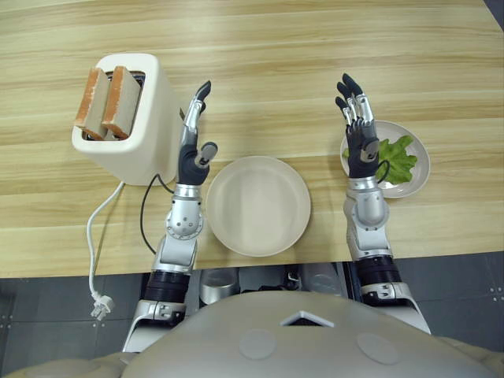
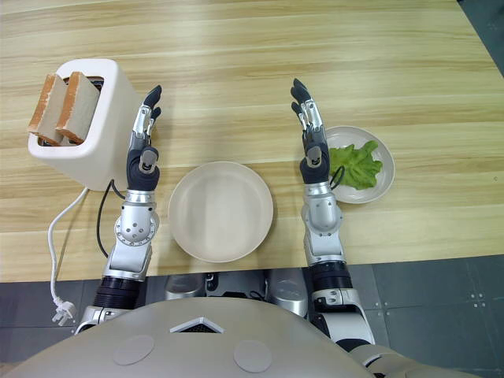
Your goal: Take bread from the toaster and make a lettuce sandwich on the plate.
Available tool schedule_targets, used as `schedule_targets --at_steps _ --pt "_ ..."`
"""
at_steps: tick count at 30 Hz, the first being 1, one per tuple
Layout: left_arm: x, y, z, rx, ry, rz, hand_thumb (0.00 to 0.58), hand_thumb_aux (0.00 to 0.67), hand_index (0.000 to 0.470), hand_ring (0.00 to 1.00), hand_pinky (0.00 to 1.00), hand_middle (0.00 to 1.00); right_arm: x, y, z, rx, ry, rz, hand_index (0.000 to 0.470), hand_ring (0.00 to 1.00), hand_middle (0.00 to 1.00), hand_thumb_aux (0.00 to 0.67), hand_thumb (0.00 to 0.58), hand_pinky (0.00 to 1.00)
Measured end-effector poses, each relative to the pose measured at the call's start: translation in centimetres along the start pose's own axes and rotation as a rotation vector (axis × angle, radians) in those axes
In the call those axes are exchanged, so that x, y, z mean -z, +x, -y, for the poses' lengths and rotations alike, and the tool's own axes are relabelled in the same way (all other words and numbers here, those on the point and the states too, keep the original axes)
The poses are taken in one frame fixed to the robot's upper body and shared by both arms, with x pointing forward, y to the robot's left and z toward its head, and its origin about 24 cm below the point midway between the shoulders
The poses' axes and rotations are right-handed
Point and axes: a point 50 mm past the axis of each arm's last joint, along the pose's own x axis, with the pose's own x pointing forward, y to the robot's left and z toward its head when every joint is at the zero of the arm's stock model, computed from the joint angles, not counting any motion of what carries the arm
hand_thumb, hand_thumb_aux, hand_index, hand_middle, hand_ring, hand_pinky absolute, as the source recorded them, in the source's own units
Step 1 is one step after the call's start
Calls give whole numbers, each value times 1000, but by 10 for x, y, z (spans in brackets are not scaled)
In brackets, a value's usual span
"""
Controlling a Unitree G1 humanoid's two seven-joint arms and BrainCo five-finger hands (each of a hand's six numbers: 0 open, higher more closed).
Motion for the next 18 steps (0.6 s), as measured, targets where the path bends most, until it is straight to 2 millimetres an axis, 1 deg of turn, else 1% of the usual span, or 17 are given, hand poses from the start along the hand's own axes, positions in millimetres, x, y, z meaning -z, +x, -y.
schedule_targets --at_steps 18 --pt "0 0 0 1 2 -1 0 0 0 0 0 0 0 0 0 0 0 1 0 0 0 0 0 0"
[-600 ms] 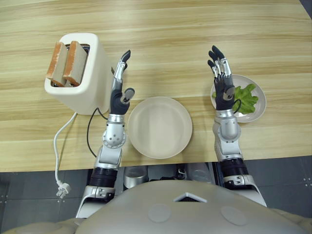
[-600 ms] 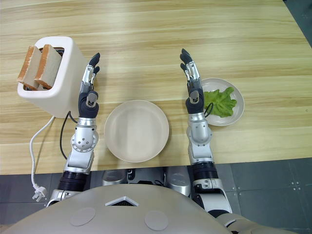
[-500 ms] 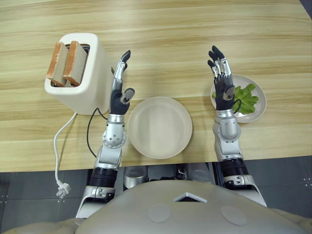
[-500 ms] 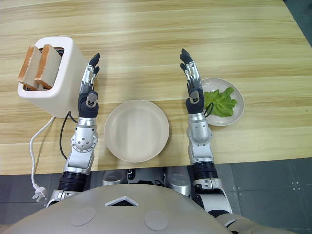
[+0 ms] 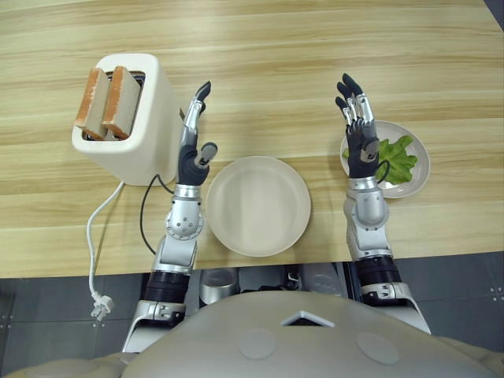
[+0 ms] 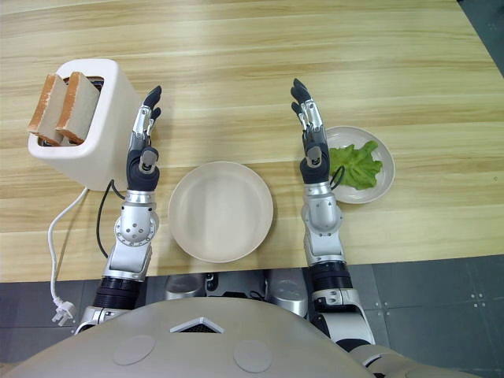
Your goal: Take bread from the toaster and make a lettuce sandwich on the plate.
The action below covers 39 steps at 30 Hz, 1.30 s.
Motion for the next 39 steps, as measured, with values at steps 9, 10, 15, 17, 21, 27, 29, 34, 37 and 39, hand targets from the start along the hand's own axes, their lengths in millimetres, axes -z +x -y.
schedule_targets --at_steps 9,10,15,17,21,27,29,34,37,39 --pt "0 0 0 0 1 1 0 0 0 0 0 0 0 0 0 0 0 0 0 0 0 0 0 0" --pt "0 0 0 0 1 1 0 0 0 0 0 0 0 0 0 0 0 0 0 0 0 0 0 0" --pt "0 1 0 0 2 5 0 0 0 0 0 0 0 0 0 0 0 1 0 0 0 0 0 0" --pt "0 2 0 1 2 6 0 0 0 0 0 0 0 0 0 0 0 1 0 0 0 0 0 0" --pt "-1 2 -1 4 14 10 27 16 11 0 0 0 0 1 0 0 0 0 0 0 0 0 0 0" --pt "-24 16 -28 25 333 87 0 0 0 0 0 0 2 3 0 0 1 -1 0 0 0 0 0 0" --pt "-35 22 -51 10 506 94 0 0 0 0 0 0 2 3 0 0 2 -4 0 0 0 0 0 0" --pt "-56 30 -110 -70 815 15 0 0 0 0 0 0 4 2 0 9 12 -12 0 0 0 0 0 0" --pt "-55 30 -155 -116 1004 -123 0 0 0 0 0 0 5 -2 0 22 18 -25 0 0 0 0 0 0" --pt "-51 27 -176 -148 1058 -203 0 0 0 0 0 0 5 -3 1 28 17 -27 0 0 0 0 0 0"
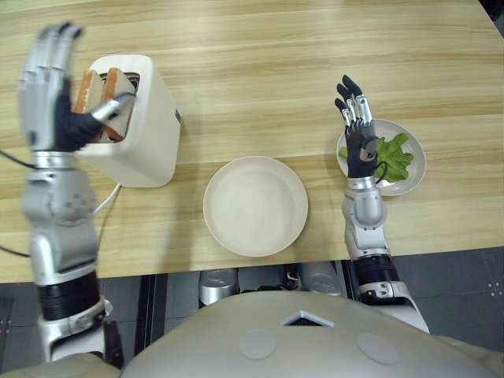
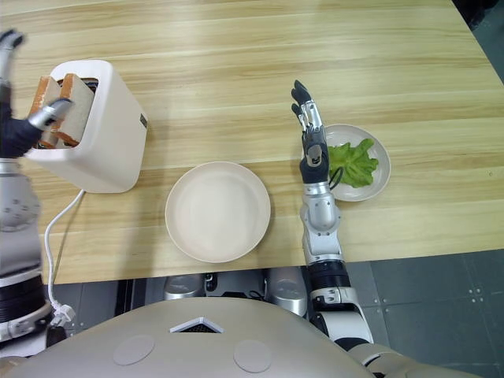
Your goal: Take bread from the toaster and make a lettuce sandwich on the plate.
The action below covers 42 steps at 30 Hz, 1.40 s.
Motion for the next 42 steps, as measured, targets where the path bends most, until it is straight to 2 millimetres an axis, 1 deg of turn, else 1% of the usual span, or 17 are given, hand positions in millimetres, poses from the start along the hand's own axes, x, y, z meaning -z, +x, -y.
schedule_targets --at_steps 8,11,16,20,22,23,26,28,29,30,32,33,35,36,40,41,42 --pt "49 -3 -3 42 104 -199 0 0 0 0 0 0 -2 1 -2 10 9 9 0 0 0 0 0 0" --pt "56 -4 1 72 118 -222 0 0 0 0 0 0 -2 1 -2 9 9 9 0 0 0 0 0 0" --pt "54 -9 20 162 108 -220 0 0 0 0 0 0 -2 1 -2 9 8 9 0 0 0 0 0 0" --pt "56 -11 21 174 111 -238 0 0 0 0 0 0 -2 1 -2 8 7 9 0 0 0 0 0 0" --pt "57 -13 22 182 113 -246 31 18 13 0 0 0 -2 1 -2 7 6 9 0 0 0 0 0 0" --pt "58 -14 23 190 115 -252 66 39 27 0 0 0 -2 1 -2 7 6 9 0 0 0 0 0 0" --pt "60 -17 26 213 117 -264 79 47 32 0 0 0 -2 1 -2 6 4 9 0 0 0 0 0 0" --pt "59 -17 30 228 114 -260 175 110 76 0 0 0 -2 1 -2 6 4 9 0 0 0 0 0 0" --pt "58 -18 31 232 113 -259 175 110 76 0 0 0 -2 1 -2 5 3 9 0 0 0 0 0 0" --pt "59 -18 31 236 112 -261 223 145 99 0 0 0 -2 1 -2 6 2 10 0 0 0 0 0 0" --pt "60 -18 32 241 114 -270 220 142 97 0 0 0 -2 1 -2 5 0 13 0 0 0 0 0 0" --pt "61 -19 33 246 115 -272 248 163 112 0 0 0 -3 2 -2 5 -1 14 0 0 0 0 0 0" --pt "60 -19 35 260 112 -268 248 163 112 0 0 0 -3 2 -2 4 -2 15 0 0 0 0 0 0" --pt "59 -20 38 270 110 -263 325 226 155 0 0 0 -3 2 -2 3 -2 15 0 0 0 0 0 0" --pt "54 -20 42 292 100 -246 331 231 159 0 0 0 -3 2 -2 3 -2 15 0 0 0 0 0 0" --pt "53 -20 43 293 95 -242 382 279 191 0 0 0 -3 2 -2 3 -2 15 0 0 0 0 0 0" --pt "52 -19 42 292 91 -238 382 279 191 0 0 0 -3 2 -2 2 -2 15 0 0 0 0 0 0"
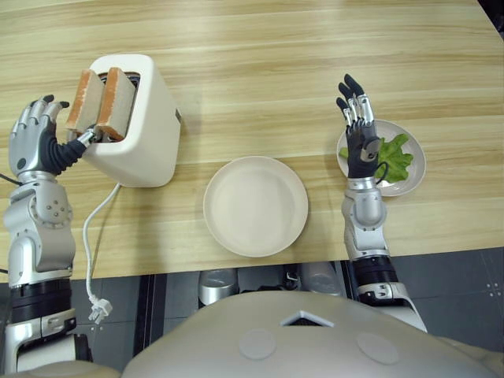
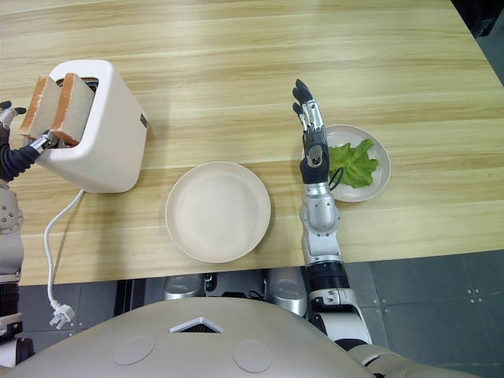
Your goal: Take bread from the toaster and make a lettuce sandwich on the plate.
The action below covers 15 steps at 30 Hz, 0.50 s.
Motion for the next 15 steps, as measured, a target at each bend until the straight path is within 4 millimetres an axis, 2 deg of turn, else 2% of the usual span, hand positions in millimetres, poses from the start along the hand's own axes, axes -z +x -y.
schedule_targets --at_steps 2,3,4,6,7,9,15 --pt "-1 0 0 0 -11 6 427 326 224 0 0 0 0 0 0 0 0 0 0 0 0 0 0 0" --pt "-2 1 1 3 -14 10 478 389 267 0 0 0 0 0 0 0 0 0 0 0 0 0 0 0" --pt "-4 1 2 8 -20 19 498 418 287 0 0 0 0 0 0 0 0 0 0 0 0 0 0 0" --pt "-9 3 2 -1 -37 38 558 539 370 0 0 0 0 0 0 -1 0 0 0 0 0 0 0 0" --pt "-12 3 2 -7 -48 49 558 539 370 0 0 0 0 0 0 -1 0 0 0 0 0 0 0 0" --pt "-16 3 3 -23 -71 54 580 670 460 0 0 0 0 0 0 -1 0 0 0 0 0 0 0 0" --pt "-23 7 -12 -134 -90 76 580 670 460 0 0 0 0 0 0 -3 0 0 0 0 0 0 0 0"
